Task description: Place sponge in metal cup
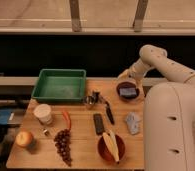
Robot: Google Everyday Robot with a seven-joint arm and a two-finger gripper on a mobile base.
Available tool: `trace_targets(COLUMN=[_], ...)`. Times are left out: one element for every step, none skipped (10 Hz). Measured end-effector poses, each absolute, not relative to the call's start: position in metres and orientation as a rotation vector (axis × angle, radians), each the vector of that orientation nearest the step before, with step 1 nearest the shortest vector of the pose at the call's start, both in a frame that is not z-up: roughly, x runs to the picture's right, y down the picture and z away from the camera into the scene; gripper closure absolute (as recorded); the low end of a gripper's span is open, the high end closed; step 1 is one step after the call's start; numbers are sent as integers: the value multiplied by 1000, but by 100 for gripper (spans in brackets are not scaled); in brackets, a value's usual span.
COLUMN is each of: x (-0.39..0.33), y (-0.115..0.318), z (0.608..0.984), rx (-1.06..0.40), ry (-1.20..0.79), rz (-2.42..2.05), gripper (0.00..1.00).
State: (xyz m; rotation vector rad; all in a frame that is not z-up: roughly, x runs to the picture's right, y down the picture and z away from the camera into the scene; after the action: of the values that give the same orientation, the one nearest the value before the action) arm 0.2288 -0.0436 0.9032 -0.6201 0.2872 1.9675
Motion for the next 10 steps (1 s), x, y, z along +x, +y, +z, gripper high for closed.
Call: trace_targets(x=[232,234,238,243,244,245,245,246,247,248], y=[-44,-44,-43,-39,-36,-33,-30,-28,-25,-23], z=[910,914,918,924,928,932,936,939,941,943], rx=[-626,-637,-650,-664,-673,-682,-695,-704,-710,-718], ry=[289,290,291,295,299,304,312,319,326,335], rz=[1975,1984,1998,2012,2017,2021,2025,2031,2038,2045], gripper=[22,22,22,22,22,22,22,22,22,22])
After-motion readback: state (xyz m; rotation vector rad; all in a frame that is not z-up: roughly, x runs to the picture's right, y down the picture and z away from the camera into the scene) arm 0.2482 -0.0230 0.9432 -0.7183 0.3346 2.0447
